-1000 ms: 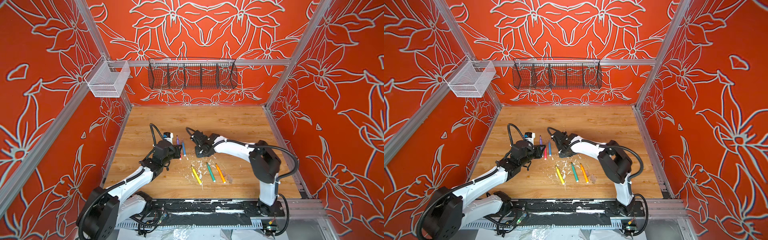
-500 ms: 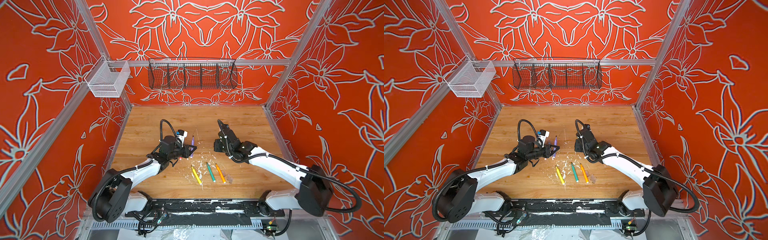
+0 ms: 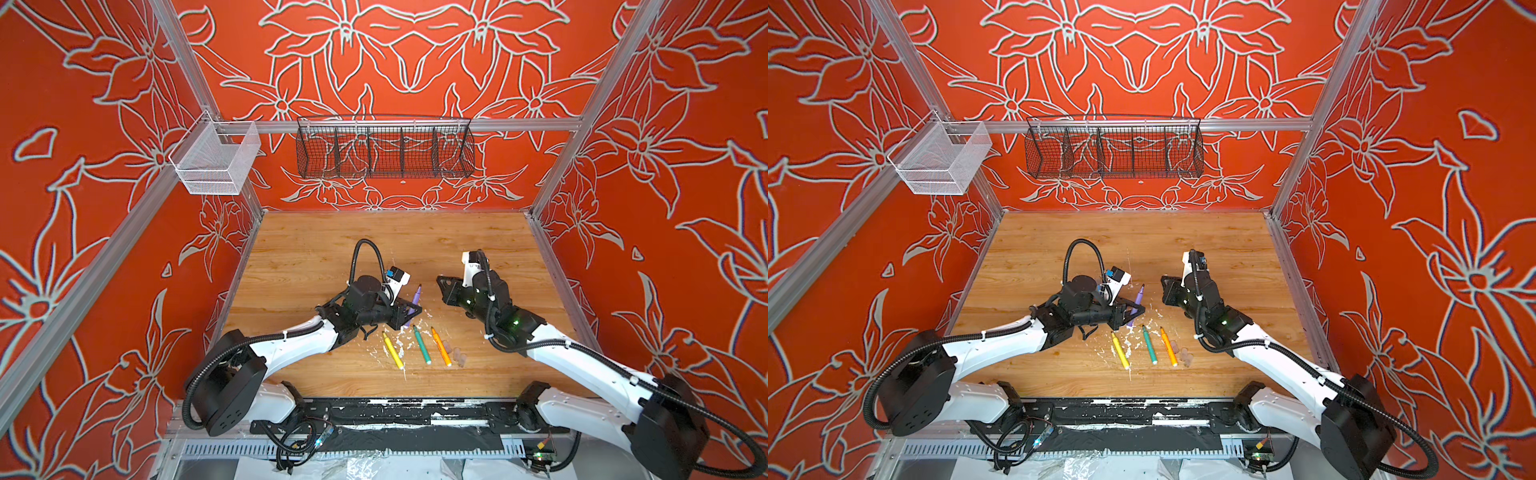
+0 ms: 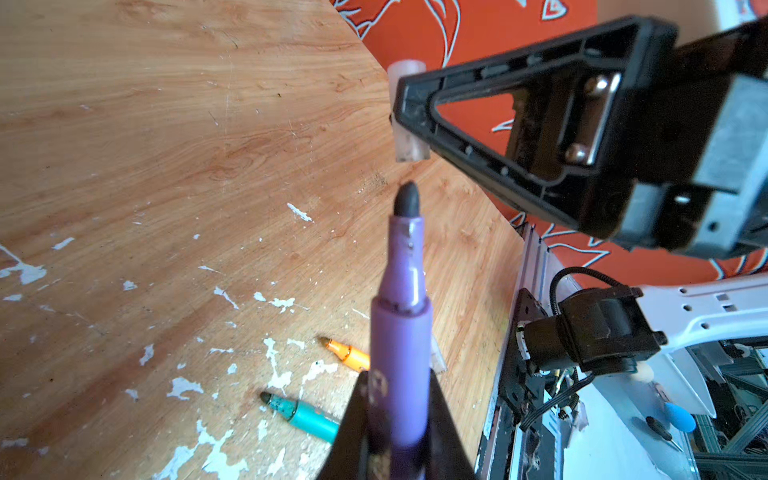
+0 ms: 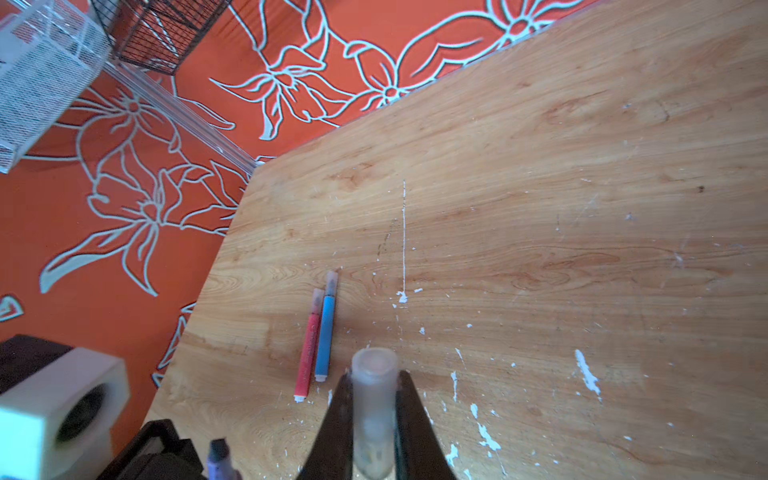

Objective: Insert the pens into the pen caps
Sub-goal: 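Carry the cap over the purple marker tip held upright by the left gripper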

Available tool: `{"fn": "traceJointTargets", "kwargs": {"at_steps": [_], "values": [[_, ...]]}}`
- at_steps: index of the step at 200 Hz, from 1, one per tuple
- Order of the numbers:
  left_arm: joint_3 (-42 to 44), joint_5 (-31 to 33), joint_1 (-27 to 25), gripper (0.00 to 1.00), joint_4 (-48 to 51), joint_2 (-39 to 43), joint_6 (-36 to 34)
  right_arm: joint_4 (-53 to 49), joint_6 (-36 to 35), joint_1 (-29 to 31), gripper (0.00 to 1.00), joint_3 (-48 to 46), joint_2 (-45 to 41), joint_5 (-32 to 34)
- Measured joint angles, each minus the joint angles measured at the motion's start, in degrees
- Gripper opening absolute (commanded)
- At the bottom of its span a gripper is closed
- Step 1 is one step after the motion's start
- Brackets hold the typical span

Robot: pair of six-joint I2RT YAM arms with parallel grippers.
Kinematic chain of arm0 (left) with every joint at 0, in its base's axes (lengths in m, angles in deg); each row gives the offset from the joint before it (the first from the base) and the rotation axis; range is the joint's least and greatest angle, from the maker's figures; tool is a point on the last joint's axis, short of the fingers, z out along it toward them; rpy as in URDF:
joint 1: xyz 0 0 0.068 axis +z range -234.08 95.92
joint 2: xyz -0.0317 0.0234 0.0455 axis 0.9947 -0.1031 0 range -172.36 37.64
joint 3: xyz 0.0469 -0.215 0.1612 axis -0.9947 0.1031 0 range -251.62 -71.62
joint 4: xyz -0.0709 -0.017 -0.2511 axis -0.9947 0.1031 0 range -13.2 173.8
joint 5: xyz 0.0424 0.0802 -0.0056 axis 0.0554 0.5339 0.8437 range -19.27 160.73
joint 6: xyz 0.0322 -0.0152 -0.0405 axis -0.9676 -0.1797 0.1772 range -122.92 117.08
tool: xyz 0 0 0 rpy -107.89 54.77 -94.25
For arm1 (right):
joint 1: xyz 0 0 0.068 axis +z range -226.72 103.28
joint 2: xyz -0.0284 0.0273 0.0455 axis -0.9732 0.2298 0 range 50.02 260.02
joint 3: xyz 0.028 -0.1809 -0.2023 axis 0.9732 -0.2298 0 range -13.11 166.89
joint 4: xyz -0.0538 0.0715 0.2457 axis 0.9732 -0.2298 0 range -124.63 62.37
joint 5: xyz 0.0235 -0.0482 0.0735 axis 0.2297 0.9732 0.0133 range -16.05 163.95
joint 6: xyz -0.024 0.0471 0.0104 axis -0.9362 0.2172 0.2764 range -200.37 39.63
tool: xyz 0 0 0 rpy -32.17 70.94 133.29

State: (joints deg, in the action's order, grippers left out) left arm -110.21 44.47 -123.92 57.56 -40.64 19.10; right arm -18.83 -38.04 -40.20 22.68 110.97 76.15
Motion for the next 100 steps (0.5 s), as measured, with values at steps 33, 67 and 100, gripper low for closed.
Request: {"fn": "traceJointTargets", "kwargs": {"at_steps": [33,67,100], "values": [[0.00,0.28,-0.02,0.00,0.55,-0.37,-0.39,8.72,1.68,-0.04,0.00,-3.54,-0.07,-3.19],[-0.22,0.07,-0.04,0.00,0.57,-1.29,-0.37,15.80,3.89,-0.04,0.00,-5.01,0.63,-6.12],[-0.81,-0.83,-0.13,0.00,0.48,-2.93,-0.11,21.09,5.75,-0.04,0.00,-5.14,2.82,-8.57]]}}
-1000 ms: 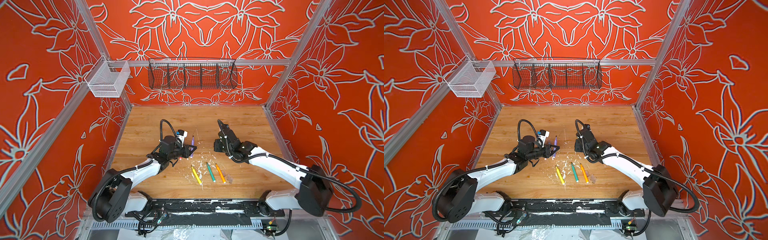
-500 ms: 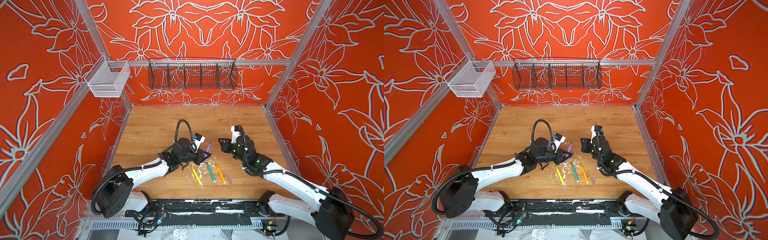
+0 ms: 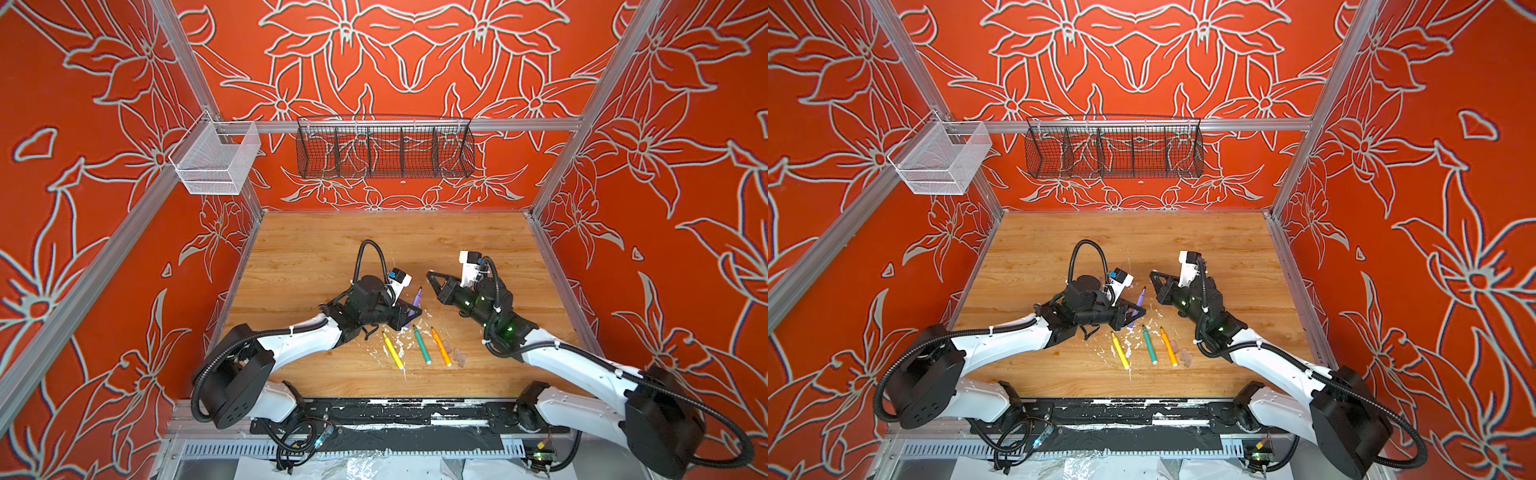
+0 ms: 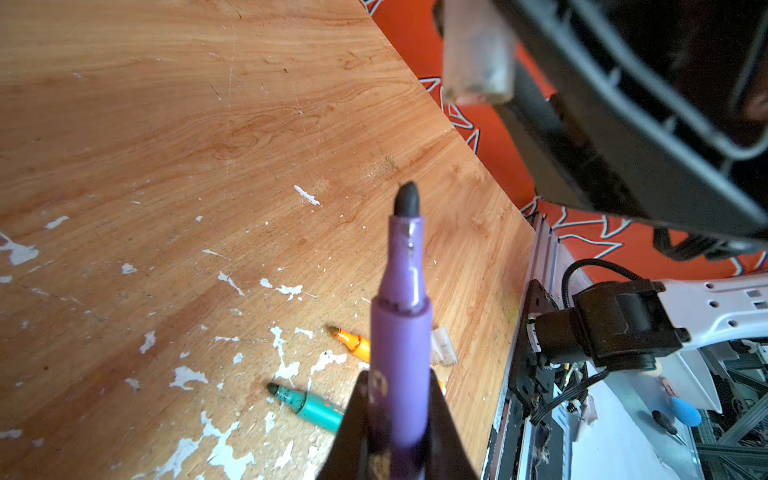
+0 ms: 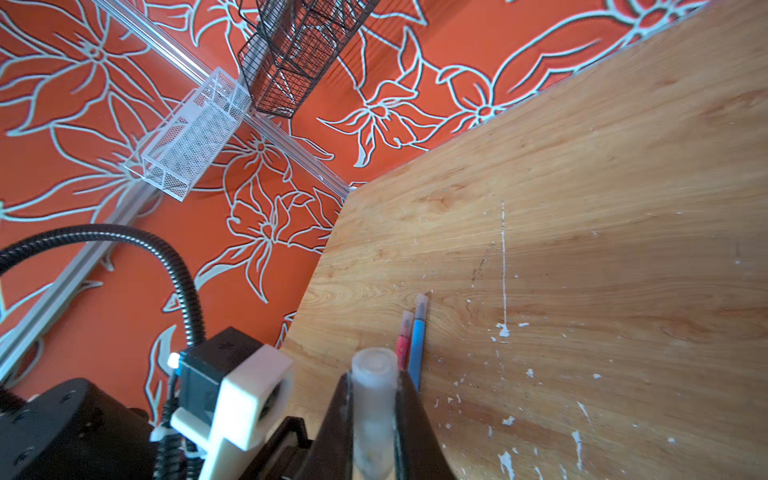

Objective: Insert the pens into the pen caps
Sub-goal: 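Carry the cap over the purple marker tip held upright by the left gripper, then press the cap down onto the purple marker tip with the right gripper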

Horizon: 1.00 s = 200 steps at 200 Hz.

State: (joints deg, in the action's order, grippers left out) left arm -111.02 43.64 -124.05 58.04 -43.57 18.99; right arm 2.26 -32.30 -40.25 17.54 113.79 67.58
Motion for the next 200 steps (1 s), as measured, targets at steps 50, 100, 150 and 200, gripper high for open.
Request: {"fn": "traceJointTargets", "kwargs": {"at_steps": [50,100,150,200], "values": [[-0.02,-0.66,-0.15,0.00,-0.11,-0.63,0.22,2.14,0.72,0.00,0.00,0.00,2.67,-1.90],[-0.02,0.04,-0.15,0.00,-0.13,-0.59,0.17,2.60,0.72,0.00,0.00,0.00,4.66,-3.69],[0.02,1.92,-0.15,0.00,0.37,-0.26,0.17,4.00,1.07,0.00,0.00,0.46,7.61,-5.95],[0.37,3.04,0.17,0.00,1.09,-0.13,0.44,5.31,1.79,-0.04,0.00,0.59,9.31,-7.26]]}}
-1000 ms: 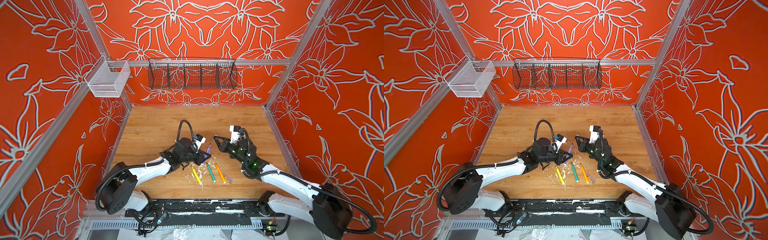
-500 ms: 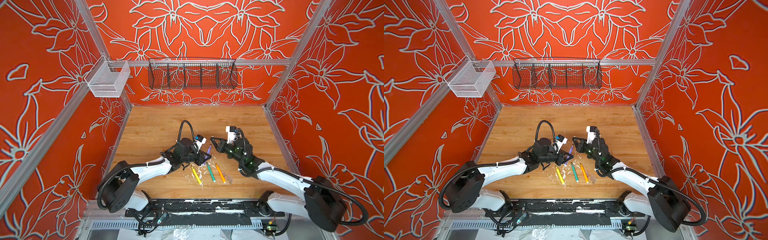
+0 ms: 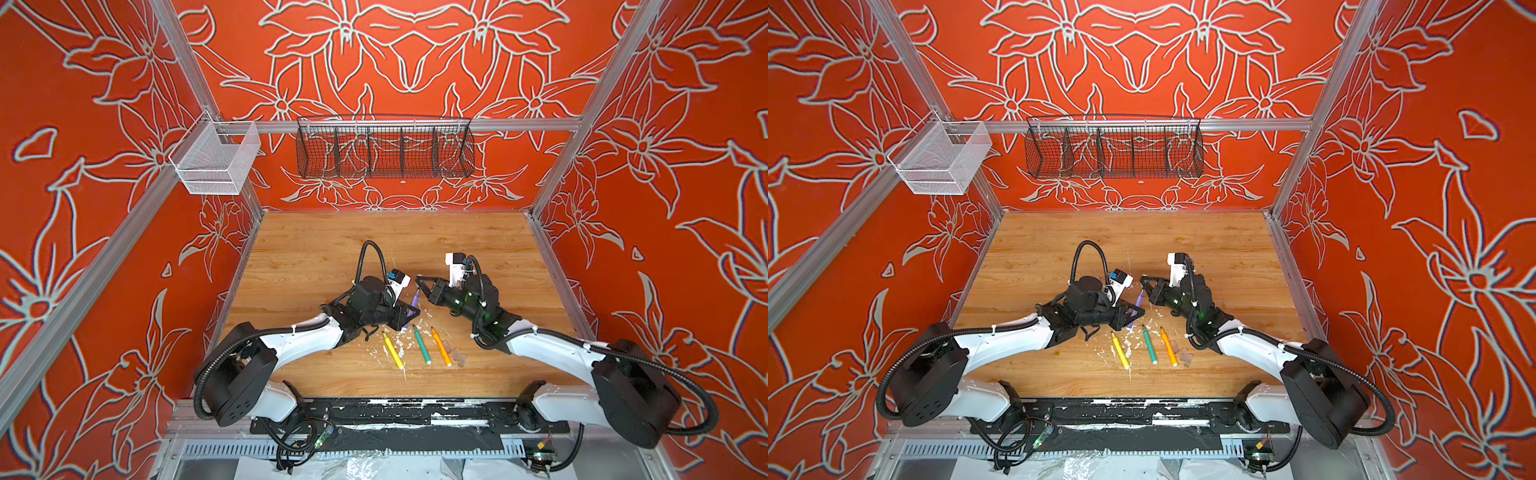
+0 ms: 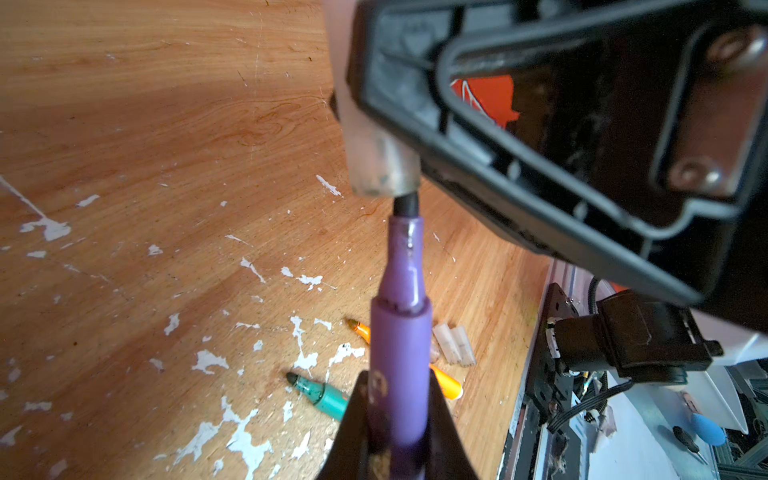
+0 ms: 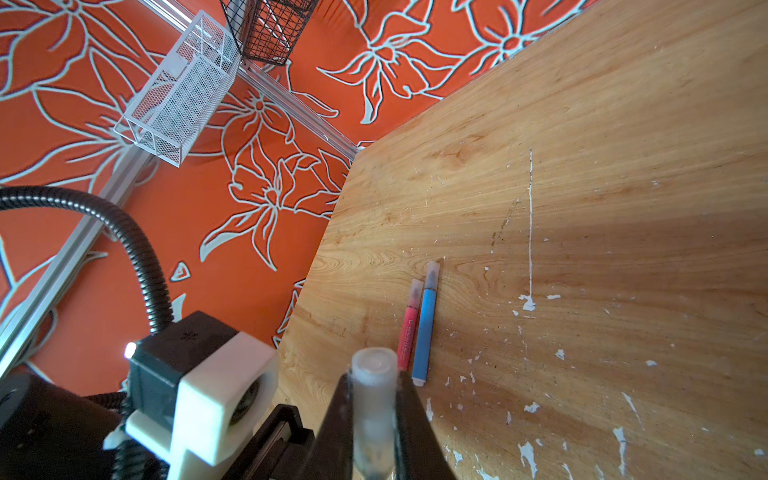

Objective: Insert the pens into the pen caps
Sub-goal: 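Press the cap down onto the purple marker tip with the right gripper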

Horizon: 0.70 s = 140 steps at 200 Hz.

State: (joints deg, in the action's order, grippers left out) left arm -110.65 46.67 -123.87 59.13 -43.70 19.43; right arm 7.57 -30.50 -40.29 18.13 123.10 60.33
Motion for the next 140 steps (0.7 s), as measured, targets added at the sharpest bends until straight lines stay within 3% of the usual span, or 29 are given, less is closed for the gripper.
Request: {"fn": "traceJointTargets", "kwargs": {"at_steps": [93,140], "values": [[2.82,-1.55,2.10,0.00,-2.67,2.16,1.95,0.76,0.28,0.48,0.00,1.01,1.68,-2.08],[4.39,-1.57,3.28,0.00,-2.89,2.54,3.08,2.62,0.13,4.11,0.00,1.73,5.40,-0.22]]}}
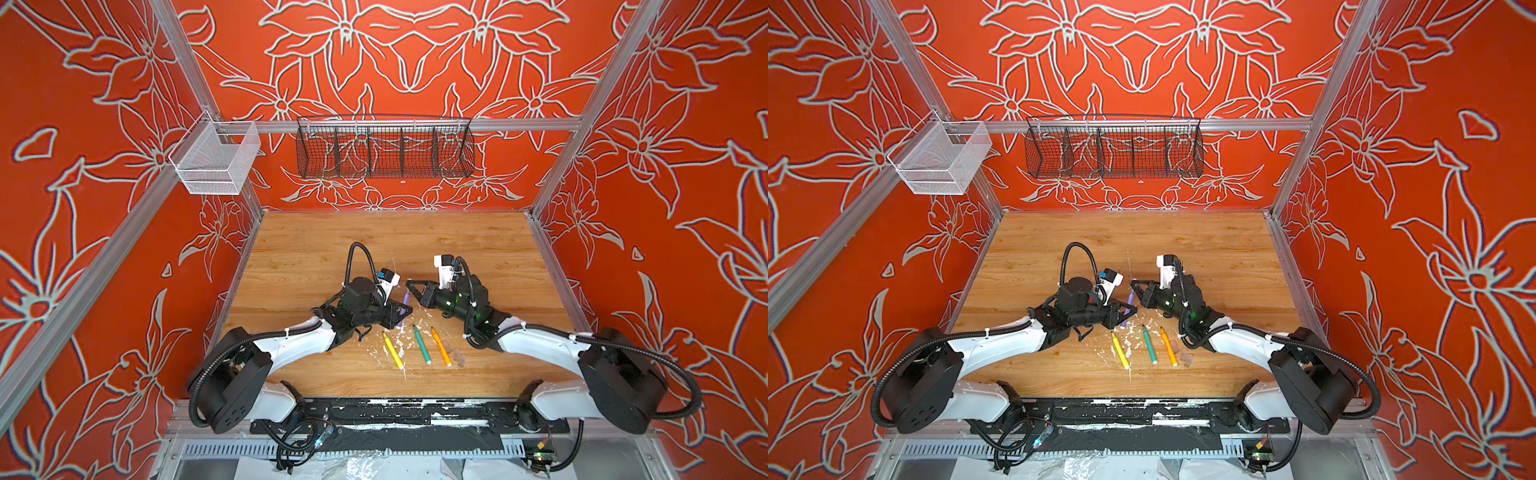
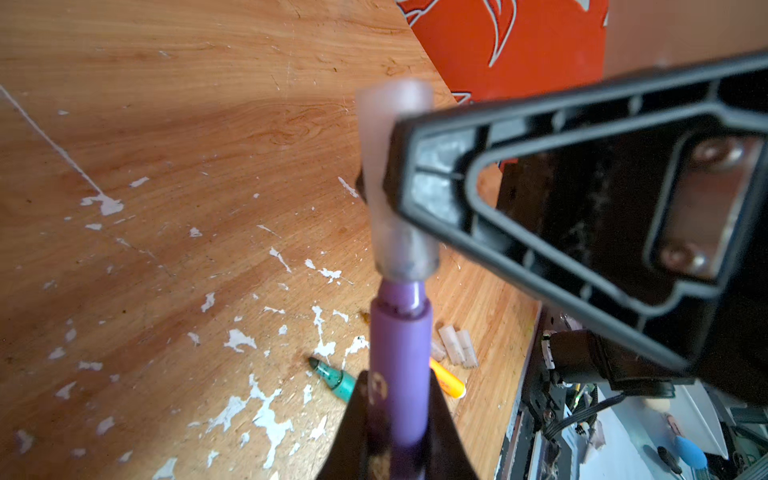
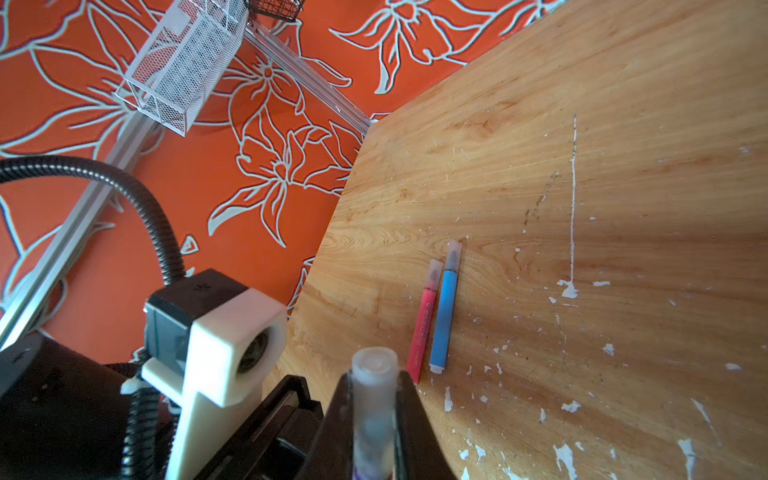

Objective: Insert the pens into the pen caps
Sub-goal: 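Press the cap down onto the purple marker tip with the right gripper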

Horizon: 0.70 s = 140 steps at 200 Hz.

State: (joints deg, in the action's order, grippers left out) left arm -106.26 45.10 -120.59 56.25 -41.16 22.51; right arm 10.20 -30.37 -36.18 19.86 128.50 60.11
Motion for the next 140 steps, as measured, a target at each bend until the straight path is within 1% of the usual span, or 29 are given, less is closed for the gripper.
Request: {"fn": "traceJointTargets", "kwargs": {"at_steps": [43,92,103,104,116,120,124,125,131,140], "values": [[3.65,-1.62,2.40,0.00,-2.25,1.25,2.49,1.64,0.04,3.54,0.00,0.11,2.84,3.10],[5.97,-3.78,4.20,0.00,-5.70,2.25,4.39,4.44,-0.04,4.83,0.00,0.94,4.90,3.48],[6.25,-4.04,4.39,0.00,-6.32,2.27,4.63,4.85,-0.04,4.92,0.05,1.07,5.22,3.48],[6.27,-4.07,4.39,0.00,-6.36,2.27,4.66,4.87,-0.04,4.92,0.07,1.09,5.25,3.48],[6.43,-4.13,4.48,0.00,-6.60,2.27,4.83,5.01,-0.07,4.96,0.16,1.16,5.46,3.45],[6.47,-4.15,4.52,0.00,-6.69,2.27,4.85,5.01,-0.07,4.96,0.21,1.16,5.46,3.45],[6.51,-4.26,4.55,0.00,-6.84,2.27,4.85,5.01,-0.04,4.96,0.24,1.16,5.46,3.45],[6.51,-4.26,4.57,0.00,-6.86,2.27,4.85,5.01,-0.09,4.98,0.26,1.16,5.46,3.45],[6.51,-4.28,4.57,0.00,-6.97,2.27,4.83,5.03,0.02,5.03,0.30,1.16,5.46,3.45],[6.49,-4.13,4.59,0.00,-8.22,2.27,4.72,4.39,-0.50,5.55,0.38,1.20,5.46,2.45]]}}
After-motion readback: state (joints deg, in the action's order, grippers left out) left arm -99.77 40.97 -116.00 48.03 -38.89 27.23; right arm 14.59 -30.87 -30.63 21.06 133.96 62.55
